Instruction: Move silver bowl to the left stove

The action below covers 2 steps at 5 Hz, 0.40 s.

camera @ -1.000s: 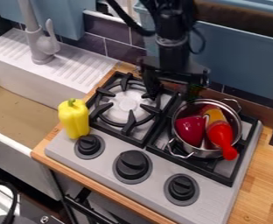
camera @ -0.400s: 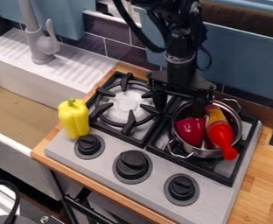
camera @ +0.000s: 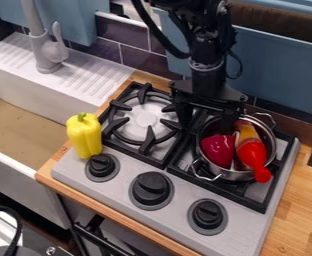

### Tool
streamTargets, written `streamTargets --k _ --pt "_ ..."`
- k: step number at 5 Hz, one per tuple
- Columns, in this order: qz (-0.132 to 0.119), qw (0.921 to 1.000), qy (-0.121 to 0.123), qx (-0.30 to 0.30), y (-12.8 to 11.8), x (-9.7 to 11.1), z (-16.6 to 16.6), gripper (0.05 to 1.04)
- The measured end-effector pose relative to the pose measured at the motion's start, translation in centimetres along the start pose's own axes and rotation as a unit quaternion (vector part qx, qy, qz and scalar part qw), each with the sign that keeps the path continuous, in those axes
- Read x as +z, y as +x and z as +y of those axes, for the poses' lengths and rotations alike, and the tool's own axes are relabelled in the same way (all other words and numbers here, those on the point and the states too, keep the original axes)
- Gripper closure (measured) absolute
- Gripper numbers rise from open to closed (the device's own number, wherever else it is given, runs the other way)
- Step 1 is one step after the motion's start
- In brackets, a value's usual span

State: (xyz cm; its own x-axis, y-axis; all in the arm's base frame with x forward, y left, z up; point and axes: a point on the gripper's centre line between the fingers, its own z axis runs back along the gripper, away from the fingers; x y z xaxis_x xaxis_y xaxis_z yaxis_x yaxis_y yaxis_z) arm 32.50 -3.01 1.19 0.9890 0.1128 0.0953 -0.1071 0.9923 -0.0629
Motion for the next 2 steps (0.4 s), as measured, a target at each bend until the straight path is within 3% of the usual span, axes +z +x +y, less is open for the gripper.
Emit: streamTargets --k 2 --pt "-0.001 0.9999 -0.006 0.009 0.11 -0.24 0.38 0.669"
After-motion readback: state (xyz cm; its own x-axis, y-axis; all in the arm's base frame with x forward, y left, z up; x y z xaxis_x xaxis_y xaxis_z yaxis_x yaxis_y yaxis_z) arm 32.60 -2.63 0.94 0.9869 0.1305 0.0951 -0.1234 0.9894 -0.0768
